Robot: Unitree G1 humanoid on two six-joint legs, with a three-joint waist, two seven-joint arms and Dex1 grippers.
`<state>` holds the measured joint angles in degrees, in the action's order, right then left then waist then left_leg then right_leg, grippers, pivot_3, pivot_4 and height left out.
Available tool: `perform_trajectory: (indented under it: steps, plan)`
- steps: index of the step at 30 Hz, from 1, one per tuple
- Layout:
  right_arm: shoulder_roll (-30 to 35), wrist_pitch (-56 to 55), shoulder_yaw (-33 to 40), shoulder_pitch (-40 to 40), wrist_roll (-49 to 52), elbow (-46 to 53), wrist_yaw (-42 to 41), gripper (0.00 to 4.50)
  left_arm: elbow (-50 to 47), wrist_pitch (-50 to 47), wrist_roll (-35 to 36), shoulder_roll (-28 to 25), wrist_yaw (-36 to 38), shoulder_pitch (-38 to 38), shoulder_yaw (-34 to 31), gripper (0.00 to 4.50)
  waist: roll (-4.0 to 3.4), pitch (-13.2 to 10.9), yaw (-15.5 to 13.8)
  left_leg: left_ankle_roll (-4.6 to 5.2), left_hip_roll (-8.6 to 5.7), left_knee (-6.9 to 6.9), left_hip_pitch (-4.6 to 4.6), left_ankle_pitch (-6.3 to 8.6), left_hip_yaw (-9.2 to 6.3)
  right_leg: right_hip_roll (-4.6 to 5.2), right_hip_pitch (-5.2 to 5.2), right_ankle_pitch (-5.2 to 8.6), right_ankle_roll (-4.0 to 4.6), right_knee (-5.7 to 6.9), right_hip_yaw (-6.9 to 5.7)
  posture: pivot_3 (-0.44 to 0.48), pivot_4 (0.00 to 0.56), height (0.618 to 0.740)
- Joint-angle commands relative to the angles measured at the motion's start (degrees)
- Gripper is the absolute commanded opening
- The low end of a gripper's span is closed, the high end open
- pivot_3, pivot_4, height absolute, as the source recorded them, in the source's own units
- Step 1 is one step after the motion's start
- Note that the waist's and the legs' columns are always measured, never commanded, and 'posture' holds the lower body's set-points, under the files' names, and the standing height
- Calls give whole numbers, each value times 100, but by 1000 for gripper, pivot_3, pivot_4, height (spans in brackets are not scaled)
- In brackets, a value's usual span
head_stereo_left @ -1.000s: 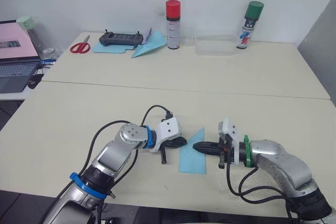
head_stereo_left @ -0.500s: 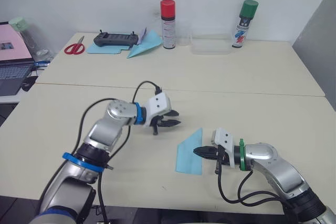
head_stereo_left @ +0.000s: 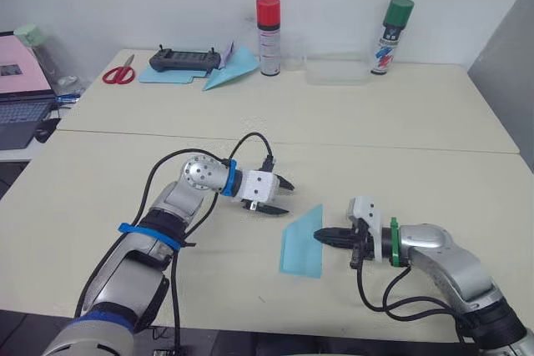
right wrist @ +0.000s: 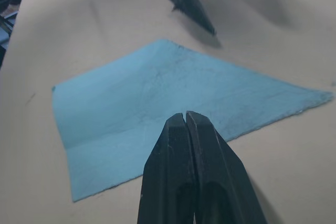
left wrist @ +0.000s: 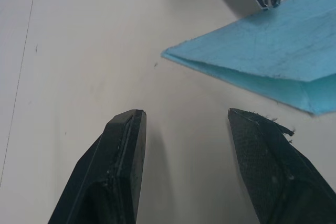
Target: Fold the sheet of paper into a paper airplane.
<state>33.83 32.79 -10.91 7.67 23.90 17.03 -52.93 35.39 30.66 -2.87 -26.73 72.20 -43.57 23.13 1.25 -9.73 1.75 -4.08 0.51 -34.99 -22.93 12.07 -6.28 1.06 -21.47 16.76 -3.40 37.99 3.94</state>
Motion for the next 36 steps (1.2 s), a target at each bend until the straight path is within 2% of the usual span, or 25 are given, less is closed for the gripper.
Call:
perform_trajectory:
  steps: [1,5,13,20,23,30,36]
  plan:
    - [76,270,392,36,367,350,30,0,182,468,6,81,102,-184,-7,2805,1,-2,5,0,0,0,0,0,0,0,0,0,0,1,0,0,150,740]
    - [215,225,440,-3,260,358,48,0,349,735,57,233,198,-265,-12,2805,3,-3,6,0,-1,-1,0,0,0,0,1,0,0,1,0,0,150,740]
    - [80,10,-23,-42,-140,309,282,0,498,1478,98,350,702,-342,228,2805,3,-6,11,0,0,-1,1,0,1,-1,1,0,0,3,0,0,150,740]
    - [99,-49,-239,-46,-383,216,315,0,530,1739,237,499,1115,-336,387,2805,4,-7,11,0,0,-2,1,0,0,-2,1,0,-1,4,0,0,150,740]
    - [117,-74,-307,-72,-467,178,301,0,526,1792,261,576,1182,-325,410,2204,4,-7,11,0,0,-3,1,0,0,-2,1,0,-1,4,1,0,150,740]
    - [106,-180,-503,-105,-671,114,284,0,544,1862,283,621,1365,-312,461,21,4,-7,12,0,0,-3,2,0,-1,-2,2,0,-1,5,0,0,150,740]
    - [122,-295,-615,-140,-917,-11,321,0,503,1872,309,602,1454,-279,473,21,4,-7,17,0,2,-4,7,0,-1,-4,4,0,-1,8,0,0,150,740]
